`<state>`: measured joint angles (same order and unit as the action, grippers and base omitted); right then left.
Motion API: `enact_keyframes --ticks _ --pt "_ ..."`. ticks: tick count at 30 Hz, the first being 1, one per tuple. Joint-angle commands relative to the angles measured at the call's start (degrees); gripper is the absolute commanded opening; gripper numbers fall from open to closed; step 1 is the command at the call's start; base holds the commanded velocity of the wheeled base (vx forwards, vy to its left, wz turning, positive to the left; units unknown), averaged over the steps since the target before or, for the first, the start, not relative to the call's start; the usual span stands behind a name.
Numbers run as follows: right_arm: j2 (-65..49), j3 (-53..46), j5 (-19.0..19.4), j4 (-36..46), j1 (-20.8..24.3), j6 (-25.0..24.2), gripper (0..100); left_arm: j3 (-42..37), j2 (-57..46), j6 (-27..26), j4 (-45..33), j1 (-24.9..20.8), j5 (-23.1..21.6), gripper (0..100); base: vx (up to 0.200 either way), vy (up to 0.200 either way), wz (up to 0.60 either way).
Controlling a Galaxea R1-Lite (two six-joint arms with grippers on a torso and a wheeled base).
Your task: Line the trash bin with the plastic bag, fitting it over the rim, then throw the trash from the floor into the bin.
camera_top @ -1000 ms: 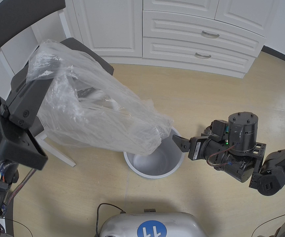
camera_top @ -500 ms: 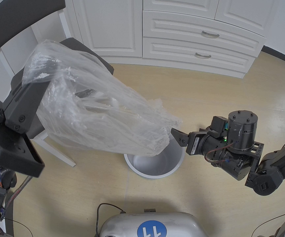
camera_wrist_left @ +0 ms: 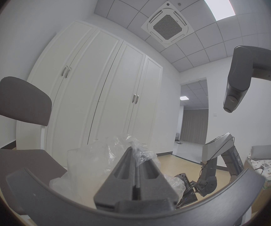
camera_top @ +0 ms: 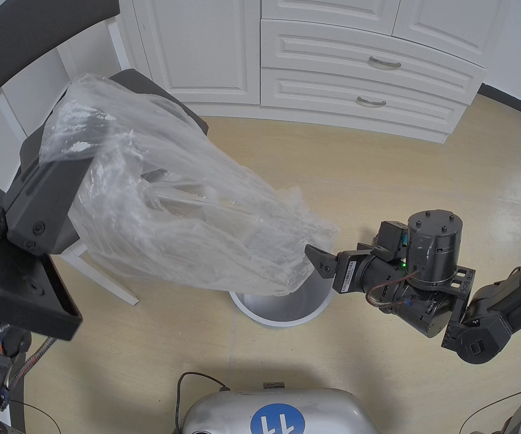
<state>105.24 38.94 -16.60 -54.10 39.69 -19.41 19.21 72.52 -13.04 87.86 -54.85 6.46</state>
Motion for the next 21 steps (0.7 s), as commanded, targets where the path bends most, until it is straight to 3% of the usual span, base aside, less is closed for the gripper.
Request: enact_keyframes --ticks 1,9,21 --pt "1.37 0.09 -0.01 -0.04 0.56 -0.02 100 0.04 -0.36 0.04 0.03 -0.61 0.04 0 0.000 0.000 0.00" --pt "3.74 -0.70 -0.01 -5.05 0.65 0.16 100 0.30 -1.15 0.04 0.03 -2.20 0.04 0 0.000 0.000 0.00" --pt "2.86 -2.99 -0.01 -5.58 3.37 0.34 100 0.74 -1.24 0.04 0.03 -2.46 -0.04 0 0.000 0.000 0.00"
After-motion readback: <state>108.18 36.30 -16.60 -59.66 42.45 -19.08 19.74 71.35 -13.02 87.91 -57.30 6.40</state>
